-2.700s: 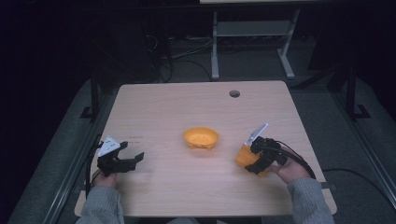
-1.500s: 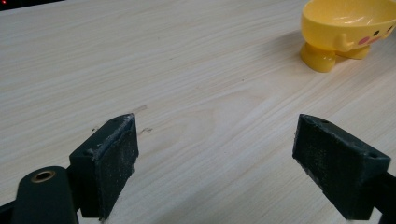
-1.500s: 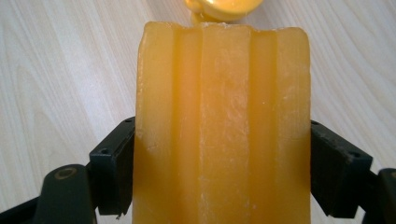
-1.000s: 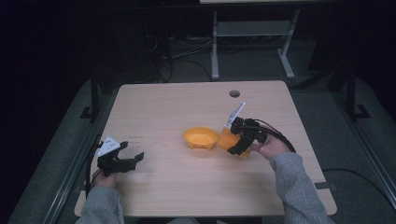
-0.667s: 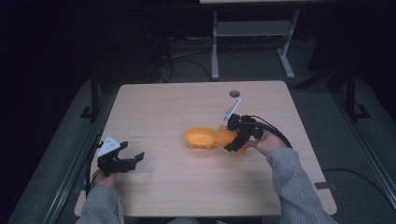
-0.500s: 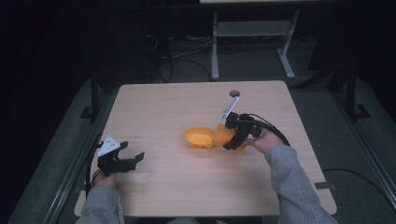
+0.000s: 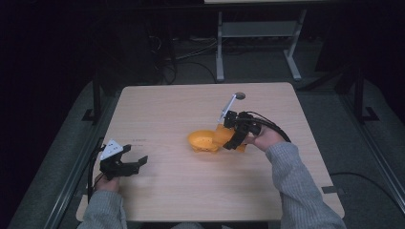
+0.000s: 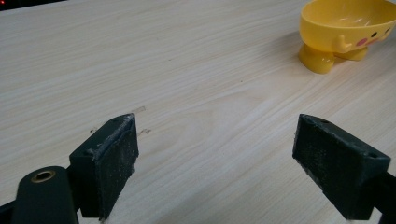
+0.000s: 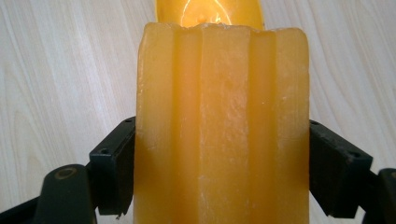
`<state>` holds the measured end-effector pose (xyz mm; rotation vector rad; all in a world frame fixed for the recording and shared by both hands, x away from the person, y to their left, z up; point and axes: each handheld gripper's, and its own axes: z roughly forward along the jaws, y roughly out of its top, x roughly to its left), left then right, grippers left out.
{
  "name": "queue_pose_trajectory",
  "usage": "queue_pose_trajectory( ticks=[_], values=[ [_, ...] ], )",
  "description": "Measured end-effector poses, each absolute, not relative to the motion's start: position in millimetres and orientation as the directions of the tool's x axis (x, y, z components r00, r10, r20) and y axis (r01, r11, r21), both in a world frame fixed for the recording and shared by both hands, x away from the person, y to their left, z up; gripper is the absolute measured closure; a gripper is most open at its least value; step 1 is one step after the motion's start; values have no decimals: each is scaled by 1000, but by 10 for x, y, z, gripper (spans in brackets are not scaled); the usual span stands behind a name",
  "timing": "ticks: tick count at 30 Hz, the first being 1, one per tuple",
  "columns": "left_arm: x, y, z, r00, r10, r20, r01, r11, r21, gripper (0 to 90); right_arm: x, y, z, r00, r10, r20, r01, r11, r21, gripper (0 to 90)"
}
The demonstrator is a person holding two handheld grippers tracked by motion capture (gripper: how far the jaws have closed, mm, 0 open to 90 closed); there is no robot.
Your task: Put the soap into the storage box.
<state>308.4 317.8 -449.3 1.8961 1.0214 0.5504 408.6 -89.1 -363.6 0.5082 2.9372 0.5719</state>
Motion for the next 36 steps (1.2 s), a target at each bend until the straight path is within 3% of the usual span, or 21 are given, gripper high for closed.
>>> queue_pose_trajectory(
  ticks=[36],
  values=[
    [3086,3195,-4495,560,828,-31,431,-260,864,138,4310,-542,-3455,-959,279,-52,237,888,393,213]
  ],
)
